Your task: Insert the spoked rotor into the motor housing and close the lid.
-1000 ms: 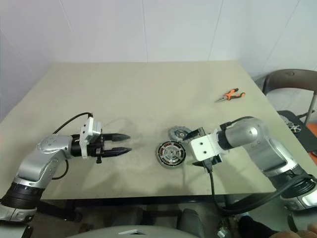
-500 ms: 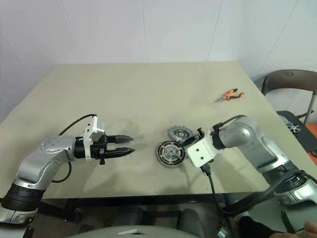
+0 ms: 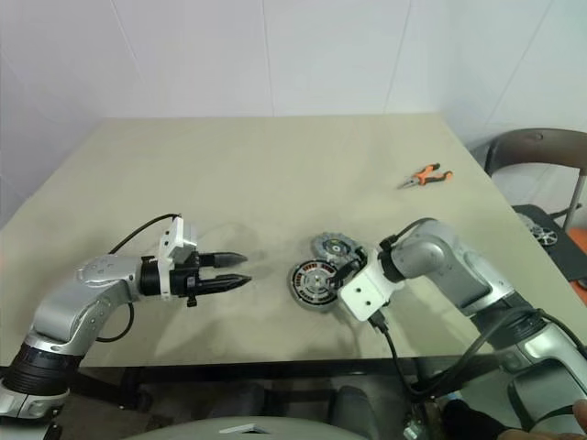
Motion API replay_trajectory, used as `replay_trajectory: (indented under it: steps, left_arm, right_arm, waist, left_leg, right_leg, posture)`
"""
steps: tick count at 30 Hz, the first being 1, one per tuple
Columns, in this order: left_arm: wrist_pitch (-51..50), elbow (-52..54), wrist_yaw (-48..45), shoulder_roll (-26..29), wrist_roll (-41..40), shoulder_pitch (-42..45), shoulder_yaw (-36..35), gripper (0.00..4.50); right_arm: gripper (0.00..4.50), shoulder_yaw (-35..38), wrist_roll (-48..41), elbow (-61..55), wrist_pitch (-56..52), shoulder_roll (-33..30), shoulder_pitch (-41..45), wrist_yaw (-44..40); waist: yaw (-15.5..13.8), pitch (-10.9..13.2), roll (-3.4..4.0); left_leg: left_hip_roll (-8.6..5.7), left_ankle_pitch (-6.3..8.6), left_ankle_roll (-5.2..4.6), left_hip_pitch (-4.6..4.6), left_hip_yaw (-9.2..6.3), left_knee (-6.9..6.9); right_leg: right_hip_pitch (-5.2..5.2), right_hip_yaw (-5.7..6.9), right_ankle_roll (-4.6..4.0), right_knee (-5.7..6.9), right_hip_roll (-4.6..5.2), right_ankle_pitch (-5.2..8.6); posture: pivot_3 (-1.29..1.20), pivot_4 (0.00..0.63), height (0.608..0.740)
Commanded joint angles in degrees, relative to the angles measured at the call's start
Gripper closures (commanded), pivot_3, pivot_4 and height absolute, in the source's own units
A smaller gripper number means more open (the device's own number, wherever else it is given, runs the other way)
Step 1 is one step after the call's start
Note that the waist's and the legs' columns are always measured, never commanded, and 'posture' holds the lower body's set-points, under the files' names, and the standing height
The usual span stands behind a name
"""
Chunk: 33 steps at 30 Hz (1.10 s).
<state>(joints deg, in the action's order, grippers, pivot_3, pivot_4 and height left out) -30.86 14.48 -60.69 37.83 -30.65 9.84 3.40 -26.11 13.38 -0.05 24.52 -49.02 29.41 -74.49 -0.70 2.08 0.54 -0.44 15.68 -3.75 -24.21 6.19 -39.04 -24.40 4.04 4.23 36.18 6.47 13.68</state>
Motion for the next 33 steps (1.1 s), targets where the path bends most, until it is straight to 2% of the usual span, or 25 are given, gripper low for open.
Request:
replay_trajectory:
  steps: [1, 3, 4, 6, 9, 16, 18, 20, 24, 29, 33]
  left_arm:
    - [0.5, 1.8, 0.3, -0.3, -0.6, 0.0, -0.6, 2.14]
    - [1.2, 1.3, 0.0, -0.4, -0.2, -0.8, -0.6, 2.14]
    - [1.5, 1.1, -0.1, -0.4, -0.1, -1.0, -0.6, 2.14]
    - [2.2, 0.7, -0.2, -0.6, 0.2, -1.6, -0.6, 2.14]
    - [3.1, 0.1, -0.2, -0.9, 0.7, -2.2, -0.5, 2.14]
    - [4.6, -1.0, -0.1, -1.6, 1.5, -3.0, -0.1, 2.14]
    - [5.2, -1.9, -0.2, -2.1, 1.8, -3.1, -0.2, 2.14]
    - [5.9, -2.9, -0.4, -2.4, 2.2, -3.0, -0.1, 2.14]
    - [6.7, -4.0, -0.6, -2.9, 2.7, -2.8, 0.1, 2.14]
    - [7.3, -4.9, -0.4, -3.9, 3.2, -2.5, 0.5, 2.14]
    - [7.4, -5.3, -0.1, -4.8, 3.5, -2.4, 0.6, 2.14]
  right_arm:
    - [2.33, -0.2, 0.9, 1.9, 3.1, 0.3, 2.0, 0.4]
    - [2.33, -0.4, 1.2, 3.3, 4.1, 0.5, 2.5, 0.4]
    - [2.51, -0.4, 1.3, 4.0, 4.4, 0.6, 2.8, 0.4]
    - [2.91, -0.6, 1.8, 6.1, 5.6, 0.7, 3.1, 0.5]
    - [3.87, -0.8, 2.4, 8.2, 7.0, 0.8, 3.5, 0.9]
    - [3.87, -1.1, 3.1, 8.8, 8.5, 1.5, 3.9, 1.6]
    - [4.26, -1.3, 3.3, 9.0, 8.5, 2.1, 4.6, 1.7]
    - [4.41, -1.5, 3.7, 9.3, 8.6, 2.7, 5.5, 1.7]
    - [4.42, -2.0, 2.5, 9.7, 7.0, 3.6, 7.5, -0.6]
    - [4.42, -2.5, 5.2, 14.6, 5.4, 7.6, 12.3, 1.3]
    - [4.42, -1.5, 2.5, 16.5, -2.2, 11.4, 15.1, -1.4]
  waist:
    - [0.0, 0.0, 0.00]
    - [0.0, 0.0, 0.00]
    - [0.0, 0.0, 0.00]
    - [0.1, 0.0, 0.02]
    - [0.1, 0.0, 0.01]
    - [-0.1, 0.0, 0.14]
    - [0.0, 0.0, 0.13]
    - [0.1, 0.0, 0.14]
    - [0.3, 0.0, 0.16]
    - [0.5, 0.0, 0.17]
    - [0.4, 0.0, 0.17]
  left_leg:
    - [0.00, 0.00, 0.00, 0.00, 0.00, -0.01]
    - [0.00, 0.00, 0.00, 0.01, 0.00, -0.02]
    - [0.00, 0.00, 0.00, 0.01, 0.00, -0.02]
    - [0.00, 0.00, 0.00, 0.03, 0.00, -0.02]
    - [0.01, 0.00, 0.01, 0.12, 0.00, -0.01]
    - [0.04, -0.01, 0.03, 0.20, 0.00, -0.01]
    - [0.04, -0.01, 0.02, 0.20, 0.00, -0.01]
    - [0.04, -0.01, 0.03, 0.20, 0.00, -0.01]
    - [0.06, -0.03, 0.05, 0.25, 0.01, -0.01]
    - [0.07, -0.04, 0.07, 0.26, 0.01, -0.01]
    - [0.06, -0.04, 0.08, 0.23, 0.01, 0.01]
  right_leg:
    - [0.01, 0.00, 0.00, 0.00, 0.00, 0.00]
    - [0.01, 0.00, 0.00, 0.00, 0.00, 0.00]
    - [0.02, 0.00, 0.00, 0.00, 0.00, 0.00]
    - [0.02, 0.00, 0.00, 0.00, 0.00, 0.00]
    - [0.08, 0.00, 0.00, 0.01, -0.01, 0.00]
    - [0.16, 0.00, 0.00, 0.02, -0.02, 0.00]
    - [0.16, -0.01, 0.00, 0.02, -0.02, 0.00]
    - [0.16, 0.00, 0.00, 0.02, -0.02, 0.00]
    - [0.13, 0.00, 0.00, 0.09, -0.02, 0.00]
    - [0.11, -0.01, 0.00, 0.14, -0.02, -0.01]
    - [0.06, -0.01, -0.01, 0.15, -0.02, -0.01]
  posture:
    - [0.00, 0.000, 0.740]
    - [0.00, 0.000, 0.740]
    - [0.00, 0.000, 0.740]
    - [0.00, 0.000, 0.740]
    - [0.00, 0.000, 0.740]
    - [0.00, 0.000, 0.740]
    - [0.00, 0.000, 0.740]
    - [0.00, 0.000, 0.740]
    - [0.00, 0.000, 0.740]
    - [0.00, 0.000, 0.740]
    - [0.00, 0.000, 0.740]
